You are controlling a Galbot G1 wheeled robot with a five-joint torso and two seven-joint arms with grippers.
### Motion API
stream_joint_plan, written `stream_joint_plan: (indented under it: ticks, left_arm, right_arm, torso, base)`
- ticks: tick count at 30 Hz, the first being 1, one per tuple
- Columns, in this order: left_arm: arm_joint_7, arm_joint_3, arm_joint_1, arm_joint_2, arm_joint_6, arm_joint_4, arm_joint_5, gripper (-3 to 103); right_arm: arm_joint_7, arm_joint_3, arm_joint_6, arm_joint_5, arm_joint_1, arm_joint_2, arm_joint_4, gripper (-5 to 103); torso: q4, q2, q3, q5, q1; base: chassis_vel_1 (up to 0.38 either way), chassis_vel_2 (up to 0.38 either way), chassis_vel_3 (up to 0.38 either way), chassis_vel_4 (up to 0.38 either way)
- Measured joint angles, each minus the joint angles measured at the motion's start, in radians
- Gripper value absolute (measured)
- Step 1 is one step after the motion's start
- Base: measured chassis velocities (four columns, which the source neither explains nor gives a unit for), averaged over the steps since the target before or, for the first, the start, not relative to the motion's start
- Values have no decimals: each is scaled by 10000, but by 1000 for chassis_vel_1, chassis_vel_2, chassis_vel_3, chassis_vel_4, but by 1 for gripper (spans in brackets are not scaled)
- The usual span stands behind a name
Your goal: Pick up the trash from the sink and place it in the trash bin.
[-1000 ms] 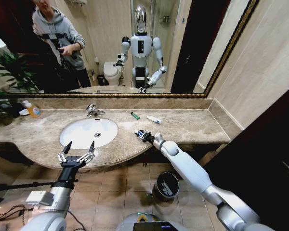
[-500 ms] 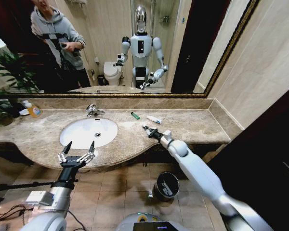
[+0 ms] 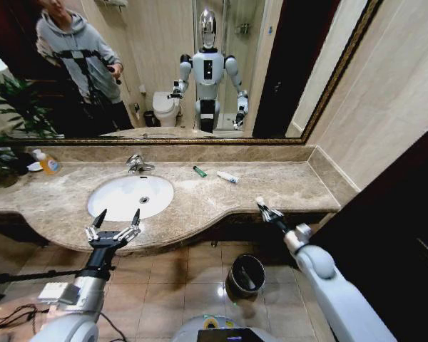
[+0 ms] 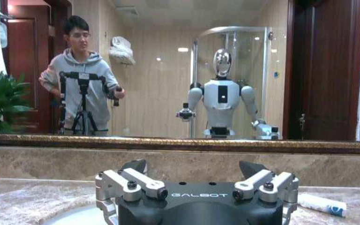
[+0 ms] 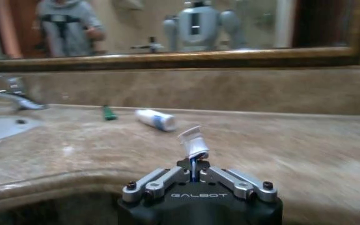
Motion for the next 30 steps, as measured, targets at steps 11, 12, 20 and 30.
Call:
stream_joint_plan:
  ticks: [11,12,20,30]
  left_arm:
    - [0,0,-1,1,0,0,0,100]
    - [0,0,0,1,0,0,-1,100]
    - [0,0,0,0,0,0,0,100]
    - [0,0,0,1,0,0,0,100]
  right_arm:
    - [-197,458,2105,-1171,-2241,1394,-2000,3]
    - [-198,281,2310,-1484,-2156,1508,-2604,3]
    - [-217,-496,2223,-3175,-700,2127,-5650,3]
    - [-328,-1271,1670,-5576,869,2558,-7536,3]
  torso:
    - [-3,0,0,0,-1]
    - [-3,0,1,0,0]
    - [0,0,2,-6,2]
    - [-1,0,3,-6,3]
  base:
    - [0,0,0,0]
    - [0,0,0,0]
    - [0,0,0,0]
    - [0,0,0,0]
